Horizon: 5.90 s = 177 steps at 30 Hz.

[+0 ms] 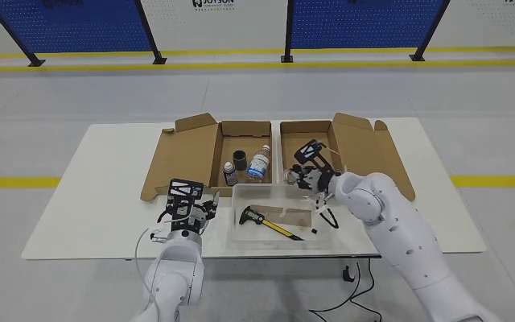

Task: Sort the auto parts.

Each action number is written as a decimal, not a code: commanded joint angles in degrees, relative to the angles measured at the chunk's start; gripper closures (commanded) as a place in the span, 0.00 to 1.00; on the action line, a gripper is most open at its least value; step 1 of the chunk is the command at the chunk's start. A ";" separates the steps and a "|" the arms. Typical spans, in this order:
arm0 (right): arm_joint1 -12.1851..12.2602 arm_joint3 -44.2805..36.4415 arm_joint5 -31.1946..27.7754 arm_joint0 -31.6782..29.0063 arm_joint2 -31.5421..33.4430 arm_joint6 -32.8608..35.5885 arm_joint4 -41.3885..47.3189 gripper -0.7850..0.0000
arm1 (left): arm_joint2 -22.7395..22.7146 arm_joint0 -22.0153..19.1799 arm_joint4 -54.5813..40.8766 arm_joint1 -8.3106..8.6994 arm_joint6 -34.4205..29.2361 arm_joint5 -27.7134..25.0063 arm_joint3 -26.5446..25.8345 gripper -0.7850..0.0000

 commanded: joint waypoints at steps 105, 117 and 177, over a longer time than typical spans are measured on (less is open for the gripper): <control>-7.39 -0.33 3.09 1.45 -14.74 17.23 -0.85 0.27 | -13.56 0.75 -1.41 0.58 5.75 -0.20 0.61 0.00; -9.98 7.51 2.92 4.90 -19.46 15.79 -0.54 0.15 | -13.56 0.75 -1.41 0.58 5.75 -0.20 0.61 0.00; -17.46 24.46 -4.28 12.18 -26.11 16.60 -5.49 1.00 | -13.56 0.75 -1.41 0.58 5.75 -0.20 0.61 0.00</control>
